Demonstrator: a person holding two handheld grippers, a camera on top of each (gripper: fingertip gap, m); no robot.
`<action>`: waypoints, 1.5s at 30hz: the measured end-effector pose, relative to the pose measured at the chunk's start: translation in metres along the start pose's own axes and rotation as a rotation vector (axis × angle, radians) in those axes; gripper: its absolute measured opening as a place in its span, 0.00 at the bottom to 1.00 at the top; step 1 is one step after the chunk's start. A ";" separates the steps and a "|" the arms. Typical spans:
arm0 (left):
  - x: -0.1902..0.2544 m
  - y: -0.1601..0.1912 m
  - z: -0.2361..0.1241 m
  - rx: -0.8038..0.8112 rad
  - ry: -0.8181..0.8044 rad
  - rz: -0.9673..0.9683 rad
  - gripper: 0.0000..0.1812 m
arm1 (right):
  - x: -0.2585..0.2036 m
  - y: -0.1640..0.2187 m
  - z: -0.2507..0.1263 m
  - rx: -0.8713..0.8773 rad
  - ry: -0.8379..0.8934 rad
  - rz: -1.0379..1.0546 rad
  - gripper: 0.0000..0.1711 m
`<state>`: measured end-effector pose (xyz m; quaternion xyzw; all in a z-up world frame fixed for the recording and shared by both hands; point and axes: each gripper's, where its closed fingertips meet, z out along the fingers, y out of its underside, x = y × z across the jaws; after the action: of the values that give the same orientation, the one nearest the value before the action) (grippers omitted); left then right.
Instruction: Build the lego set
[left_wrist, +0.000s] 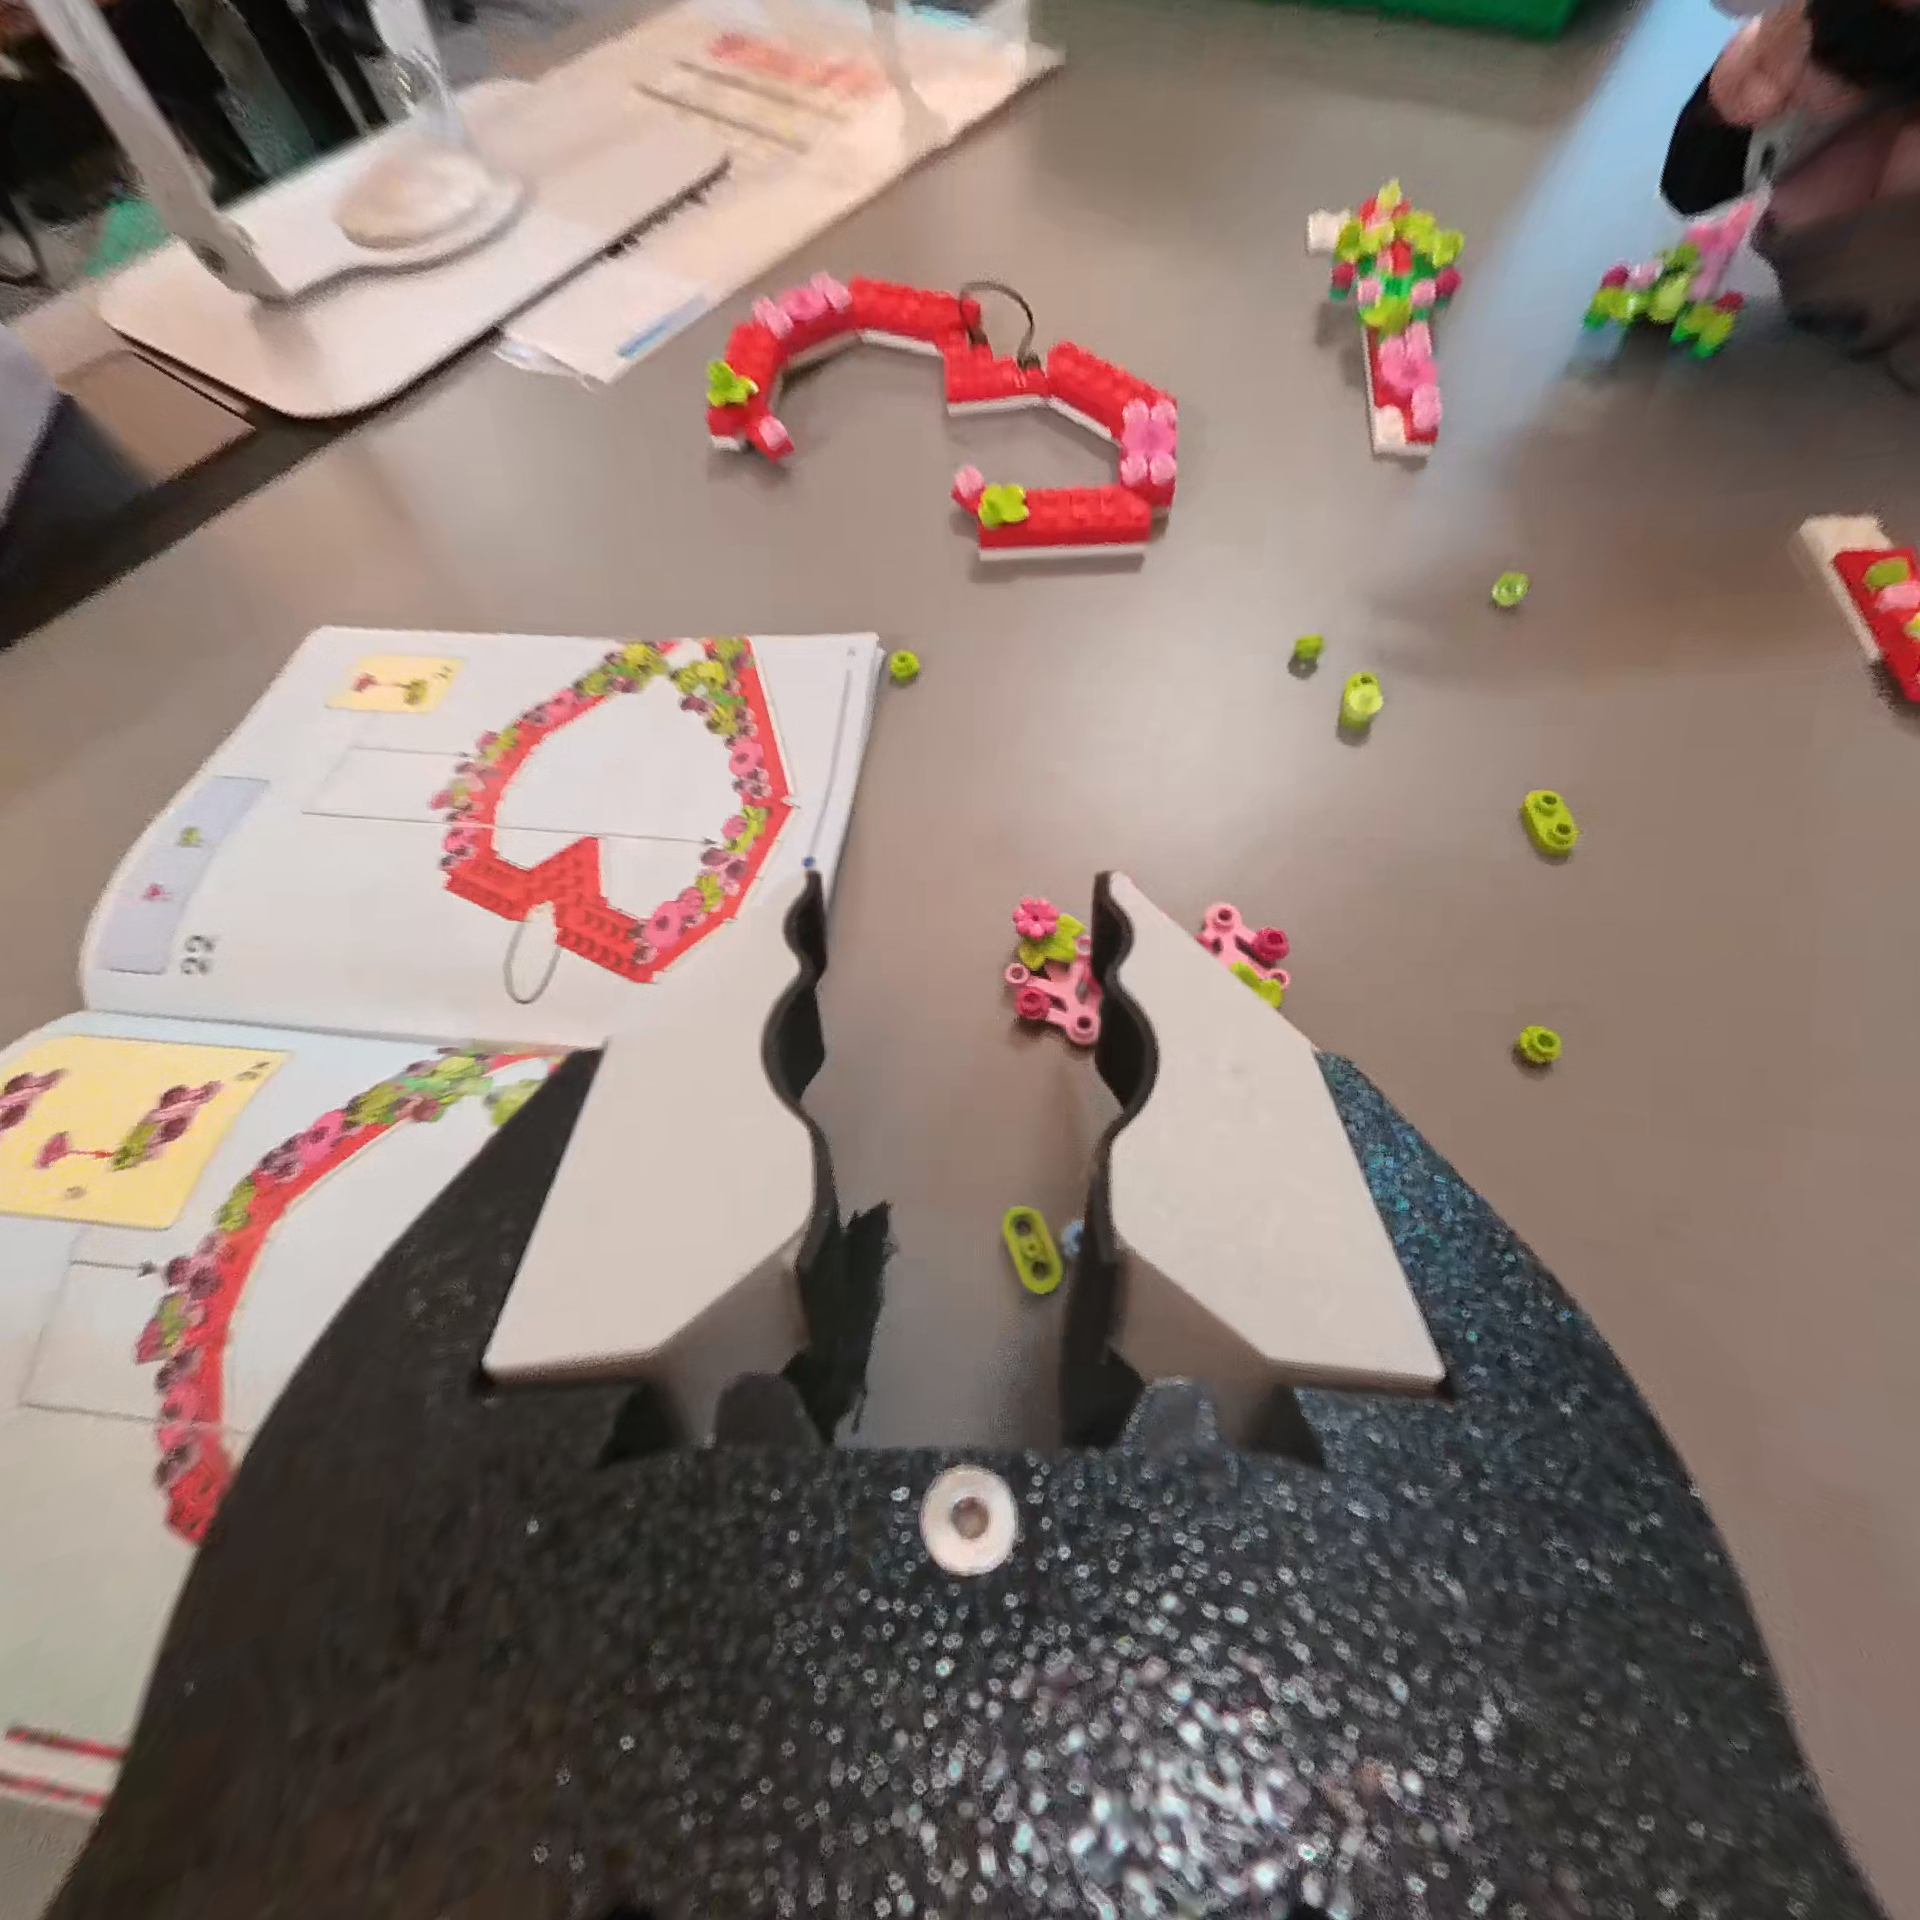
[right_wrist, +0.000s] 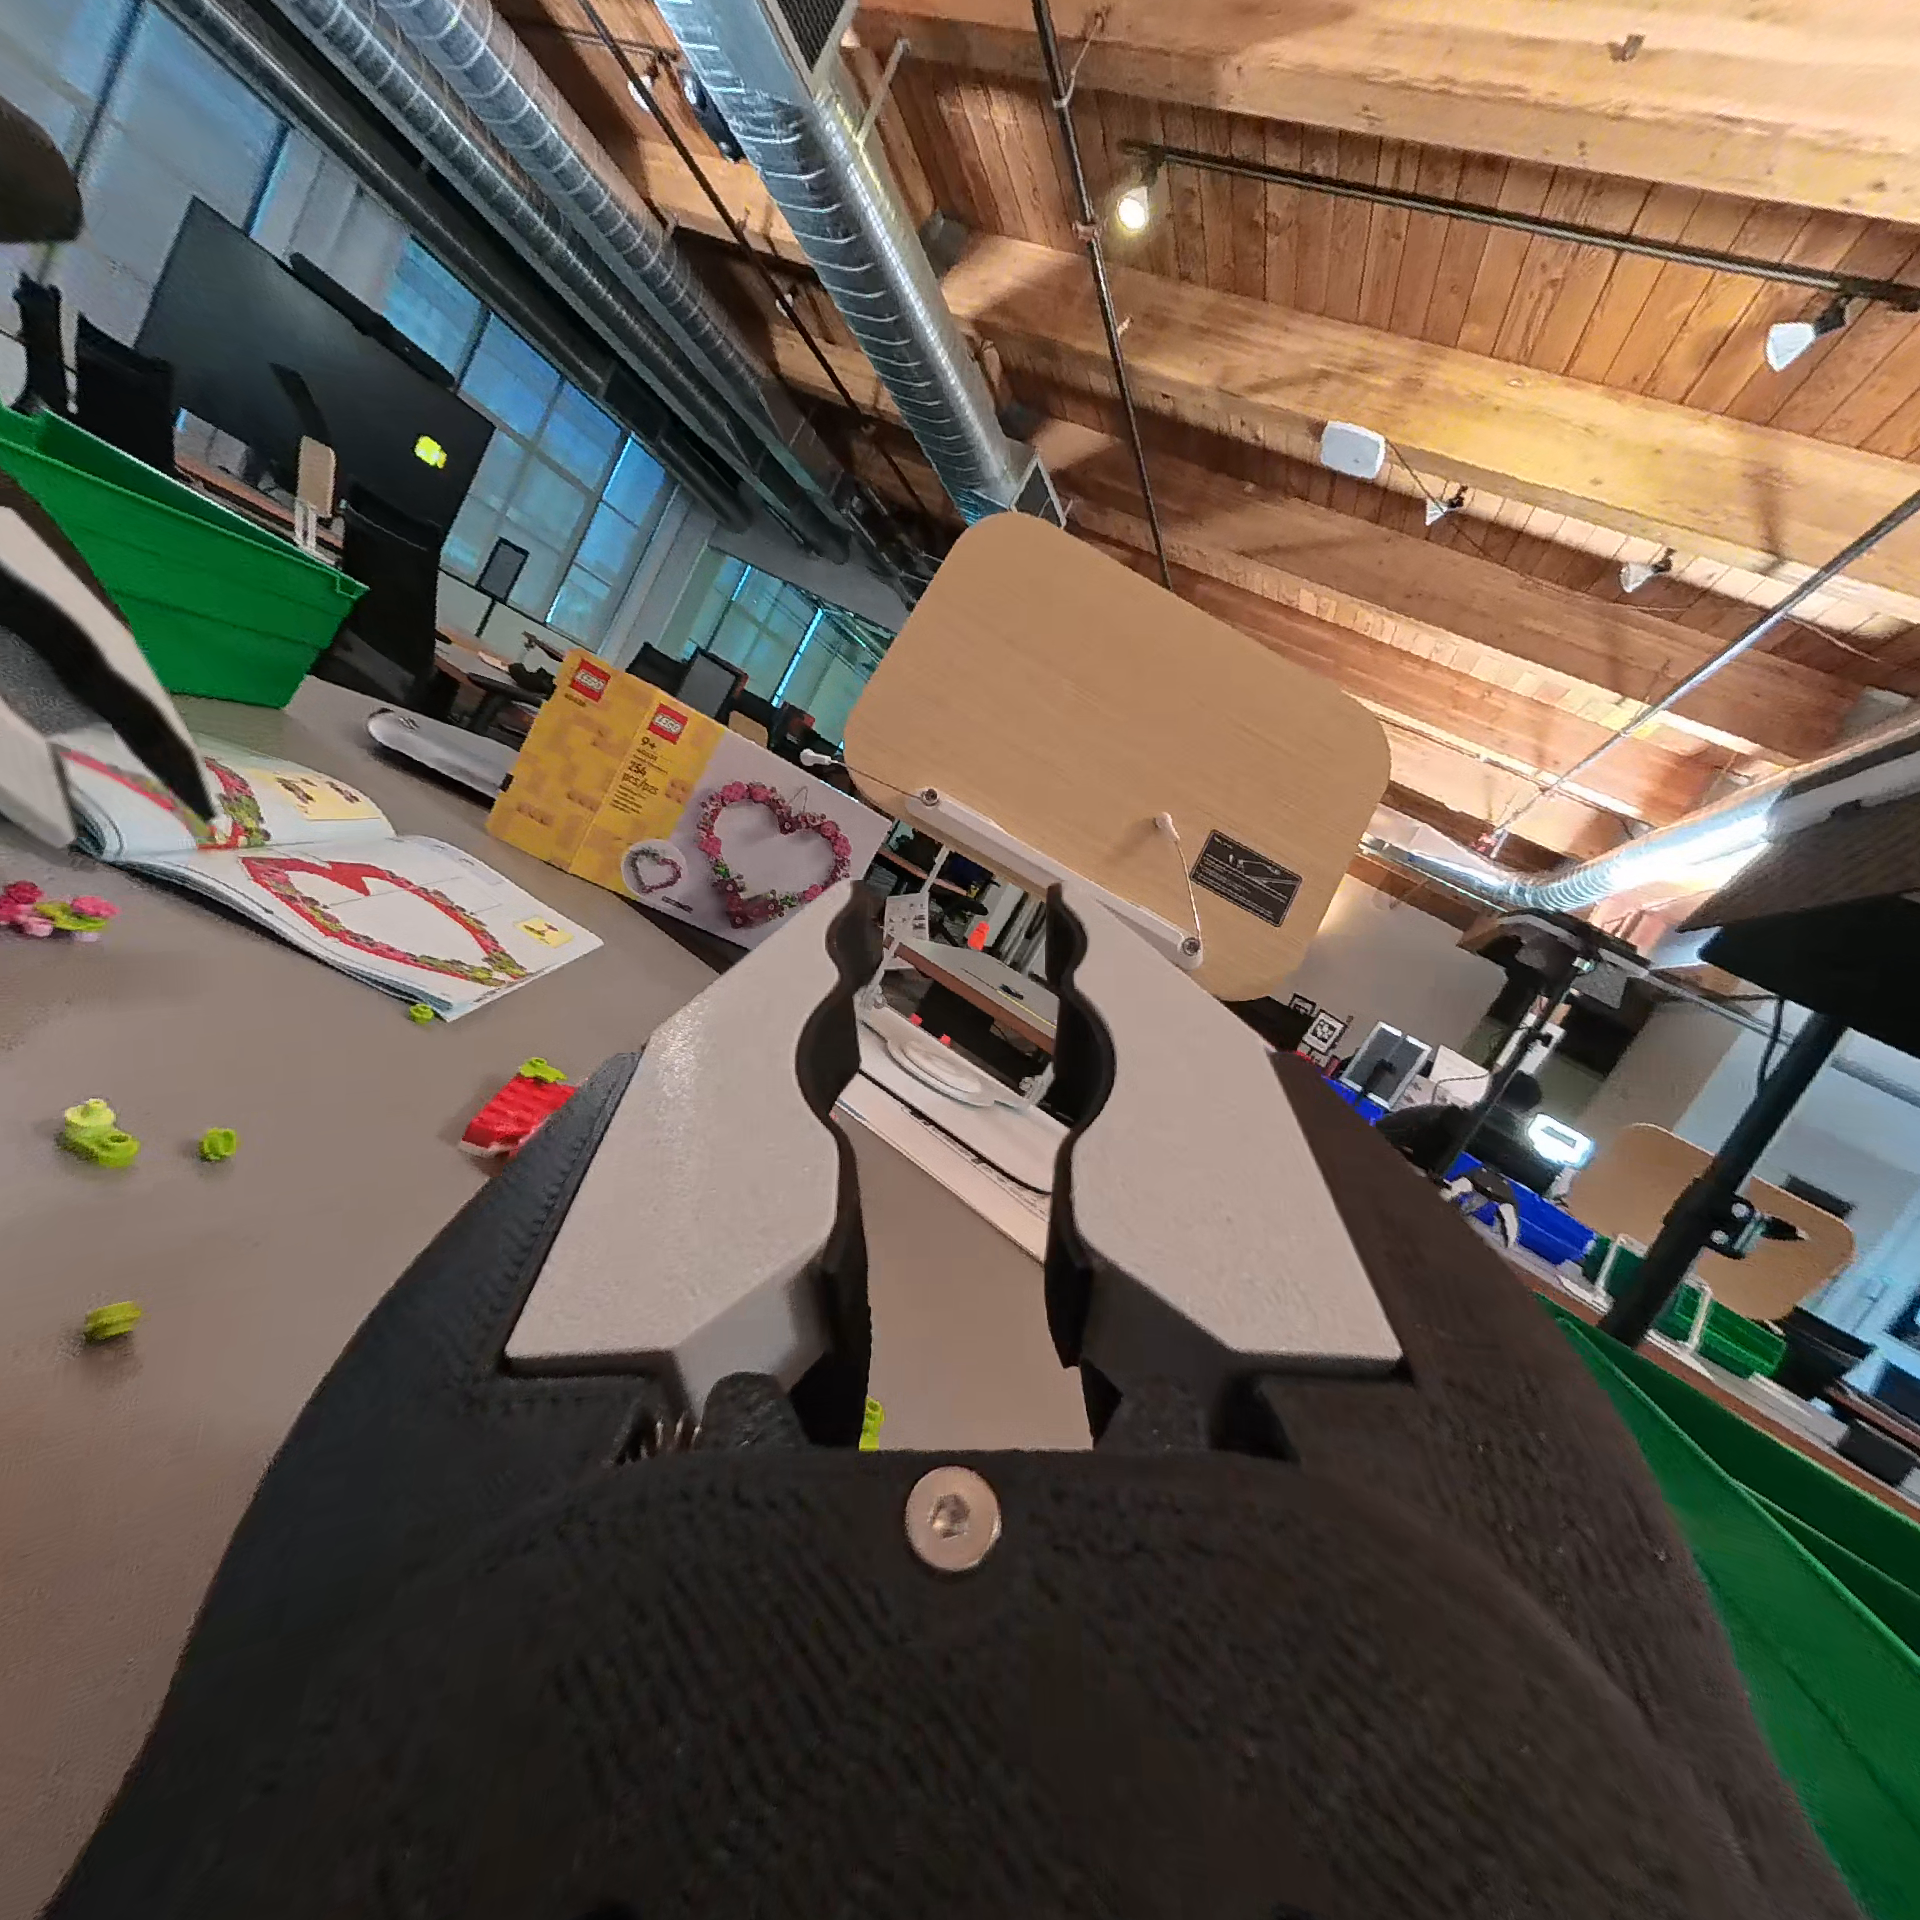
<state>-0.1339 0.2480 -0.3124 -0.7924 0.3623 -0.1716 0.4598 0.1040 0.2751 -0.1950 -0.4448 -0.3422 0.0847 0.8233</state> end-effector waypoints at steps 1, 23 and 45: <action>-0.002 -0.003 -0.004 0.019 -0.005 -0.006 0.27 | 0.000 -0.001 0.000 0.004 -0.002 0.008 0.18; -0.037 0.010 -0.128 0.466 -0.446 -0.172 0.28 | -0.183 -0.048 -0.012 -0.169 -0.931 0.074 0.16; -0.036 0.014 -0.124 0.413 -0.438 -0.184 0.29 | -0.268 0.021 0.007 -0.768 -1.435 0.291 0.17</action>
<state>-0.2393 0.1951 -0.2584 -0.7299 0.1389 -0.1078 0.6605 -0.0989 0.1731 -0.3399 -0.5728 -0.7289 0.3310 0.1764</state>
